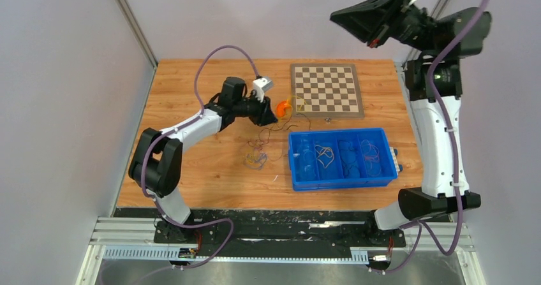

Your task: Untangle the cables

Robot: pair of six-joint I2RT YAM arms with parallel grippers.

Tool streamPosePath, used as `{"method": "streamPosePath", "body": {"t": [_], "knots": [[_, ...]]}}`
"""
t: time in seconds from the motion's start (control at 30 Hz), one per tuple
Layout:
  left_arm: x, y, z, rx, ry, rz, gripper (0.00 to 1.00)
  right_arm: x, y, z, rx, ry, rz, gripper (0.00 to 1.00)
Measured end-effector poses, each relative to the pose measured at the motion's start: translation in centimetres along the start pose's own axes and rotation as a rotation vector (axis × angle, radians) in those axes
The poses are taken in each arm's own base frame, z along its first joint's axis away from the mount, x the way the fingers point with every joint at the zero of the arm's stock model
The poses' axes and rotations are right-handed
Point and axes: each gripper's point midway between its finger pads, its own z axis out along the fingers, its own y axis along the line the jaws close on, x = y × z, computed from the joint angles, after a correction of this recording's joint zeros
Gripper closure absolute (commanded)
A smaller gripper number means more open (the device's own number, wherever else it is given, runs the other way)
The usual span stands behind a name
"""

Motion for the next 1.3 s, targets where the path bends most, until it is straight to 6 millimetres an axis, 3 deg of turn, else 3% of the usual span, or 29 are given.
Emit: {"method": "streamPosePath", "body": {"t": [0.13,0.17,0.2,0.23,0.3,0.37,0.4,0.43,0.5,0.6,0.73,0.87,1.0,1.13,1.3], "knots": [[6.9,5.8,-3.9,-0.156,0.126,-0.178,0.58,-4.2,-0.4,-2.3,0.082,-0.075,-0.084,1.00],[8.3,6.7,-4.9,-0.186,0.152,-0.214,0.61,-4.9,-0.5,-2.8,0.101,-0.090,-0.096,1.00],[9.6,7.8,-6.1,-0.220,0.175,-0.252,0.68,-5.7,-0.7,-3.5,0.123,-0.105,-0.110,1.00],[10.9,8.8,-7.4,-0.254,0.197,-0.290,0.83,-6.2,-0.7,-3.8,0.135,-0.115,-0.118,1.00],[12.5,9.9,-9.5,-0.297,0.224,-0.339,0.94,-6.8,-1.2,-4.5,0.161,-0.126,-0.131,1.00],[13.5,10.0,-11.4,-0.318,0.239,-0.358,0.93,-6.3,-1.8,-4.8,0.174,-0.120,-0.121,0.83],[13.7,9.7,-12.4,-0.319,0.239,-0.355,0.86,-5.5,-2.3,-4.9,0.179,-0.107,-0.103,0.70],[13.6,9.3,-13.1,-0.318,0.234,-0.348,0.71,-4.2,-2.8,-5.0,0.181,-0.085,-0.079,0.61],[12.7,8.2,-14.2,-0.299,0.210,-0.318,0.58,-0.7,-4.3,-4.9,0.181,-0.022,-0.023,0.51],[10.5,6.9,-14.9,-0.260,0.152,-0.270,0.48,5.8,-7.0,-3.8,0.195,0.093,0.053,0.38],[9.2,5.7,-14.7,-0.211,0.104,-0.297,0.42,17.2,-9.5,-1.1,0.208,0.318,0.110,0.35],[9.7,5.2,-14.4,-0.199,0.093,-0.398,0.41,29.5,-9.1,0.5,0.176,0.612,0.085,0.35],[10.3,5.5,-14.1,-0.206,0.096,-0.489,0.40,40.4,-8.4,-0.3,0.099,0.915,-0.014,0.35],[10.4,5.8,-14.1,-0.216,0.088,-0.536,0.40,47.4,-8.7,-2.6,0.041,1.133,-0.084,0.45],[10.3,6.0,-14.2,-0.217,0.073,-0.554,0.40,51.9,-10.8,-4.2,0.036,1.268,-0.122,0.53]]}}
